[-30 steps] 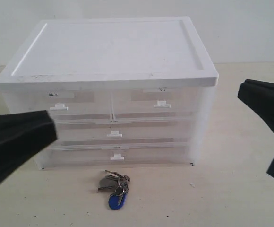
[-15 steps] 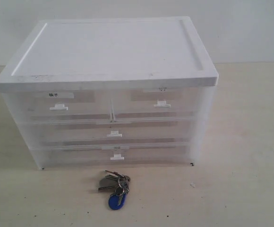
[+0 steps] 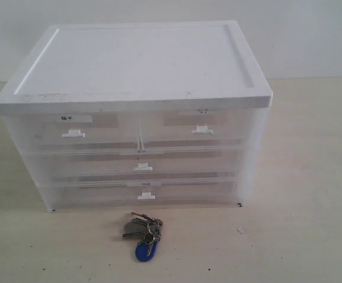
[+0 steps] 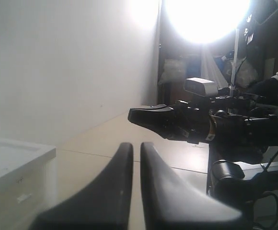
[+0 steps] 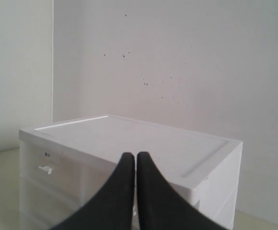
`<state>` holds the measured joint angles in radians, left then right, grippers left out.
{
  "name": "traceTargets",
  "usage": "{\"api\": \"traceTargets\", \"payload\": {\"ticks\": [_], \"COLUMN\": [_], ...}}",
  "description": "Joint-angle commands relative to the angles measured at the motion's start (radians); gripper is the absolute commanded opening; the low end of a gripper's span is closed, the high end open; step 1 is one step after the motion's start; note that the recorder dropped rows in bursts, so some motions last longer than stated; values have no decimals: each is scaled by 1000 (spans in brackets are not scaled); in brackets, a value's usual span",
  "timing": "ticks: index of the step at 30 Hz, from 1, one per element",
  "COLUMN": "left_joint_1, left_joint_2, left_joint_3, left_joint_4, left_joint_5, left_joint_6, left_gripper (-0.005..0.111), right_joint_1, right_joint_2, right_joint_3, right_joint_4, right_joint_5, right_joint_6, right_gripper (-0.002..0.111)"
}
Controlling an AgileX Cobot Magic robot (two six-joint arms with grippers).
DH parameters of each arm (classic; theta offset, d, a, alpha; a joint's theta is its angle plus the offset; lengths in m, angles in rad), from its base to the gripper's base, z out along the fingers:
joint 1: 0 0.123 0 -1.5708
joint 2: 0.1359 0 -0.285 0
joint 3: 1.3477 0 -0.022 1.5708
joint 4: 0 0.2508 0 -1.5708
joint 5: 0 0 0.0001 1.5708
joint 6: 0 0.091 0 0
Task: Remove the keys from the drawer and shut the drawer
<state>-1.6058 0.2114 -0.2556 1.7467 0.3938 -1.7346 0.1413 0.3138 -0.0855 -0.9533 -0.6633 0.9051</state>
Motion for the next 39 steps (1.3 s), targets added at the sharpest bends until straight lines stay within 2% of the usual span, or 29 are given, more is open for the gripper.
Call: {"api": "traceTargets", "payload": {"ticks": [1, 33, 39], "left_joint_1": [-11, -9, -9], "left_joint_2": [-5, -6, -6], "left_joint_3": [4, 4, 57], "left_joint_4": [-2, -2, -2], "left_joint_5": [-3, -3, -3], "left_joint_6": [1, 1, 1], "left_gripper": [5, 5, 5], "right_joint_1": [-1, -1, -1], "right_joint_2": [-1, -1, -1], "right_joint_3": [3, 3, 3], "right_joint_4": [2, 2, 2], "right_joint_5": [1, -5, -3], "right_joint_6": [4, 6, 6], "right_gripper": [0, 0, 0]}}
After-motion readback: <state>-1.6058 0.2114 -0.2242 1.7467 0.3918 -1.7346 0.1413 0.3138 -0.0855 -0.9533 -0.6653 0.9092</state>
